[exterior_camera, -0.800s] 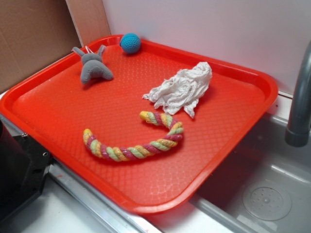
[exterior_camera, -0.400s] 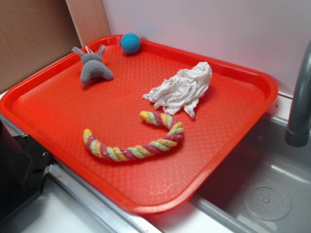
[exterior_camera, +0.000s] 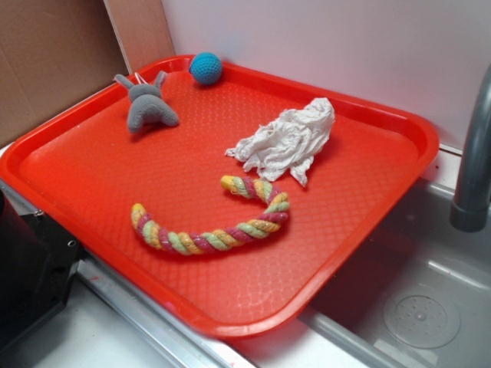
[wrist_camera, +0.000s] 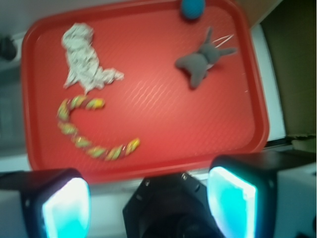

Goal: Grab the gray animal.

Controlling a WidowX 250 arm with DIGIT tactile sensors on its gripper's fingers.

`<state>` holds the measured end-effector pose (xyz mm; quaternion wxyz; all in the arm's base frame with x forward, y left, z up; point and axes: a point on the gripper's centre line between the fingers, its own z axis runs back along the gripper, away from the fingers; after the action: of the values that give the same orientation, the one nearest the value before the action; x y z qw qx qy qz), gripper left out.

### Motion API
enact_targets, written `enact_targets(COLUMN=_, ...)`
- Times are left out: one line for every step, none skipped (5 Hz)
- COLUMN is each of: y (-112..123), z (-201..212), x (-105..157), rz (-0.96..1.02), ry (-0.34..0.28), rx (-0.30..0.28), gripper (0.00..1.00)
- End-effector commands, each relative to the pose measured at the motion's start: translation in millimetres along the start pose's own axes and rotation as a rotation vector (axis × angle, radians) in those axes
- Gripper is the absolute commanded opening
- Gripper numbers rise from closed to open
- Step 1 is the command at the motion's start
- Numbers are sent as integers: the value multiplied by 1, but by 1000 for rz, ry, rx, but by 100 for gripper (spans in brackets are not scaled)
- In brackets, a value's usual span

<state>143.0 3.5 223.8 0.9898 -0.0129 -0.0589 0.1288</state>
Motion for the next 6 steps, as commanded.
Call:
enact_targets(y=31, z=-35, x=40, rz=390, ry=-124, rx=95, gripper=100)
enact_targets(y=53, z=-64, x=64, rz=594, ry=-172, rx=141, gripper=100)
enact_targets(y=72, z=-93, x=79, rz=689, ry=-198, rx=187, gripper=100)
enact_targets(y=81, z=-129, x=98, rz=748, ry=-201, rx=230, gripper=100)
enact_targets(y=88, z=-164, x=112, rz=777, ry=-199, rx=272, gripper=100)
enact_targets(y=93, z=-190, x=116, rz=755, ry=-192, rx=310, gripper=100)
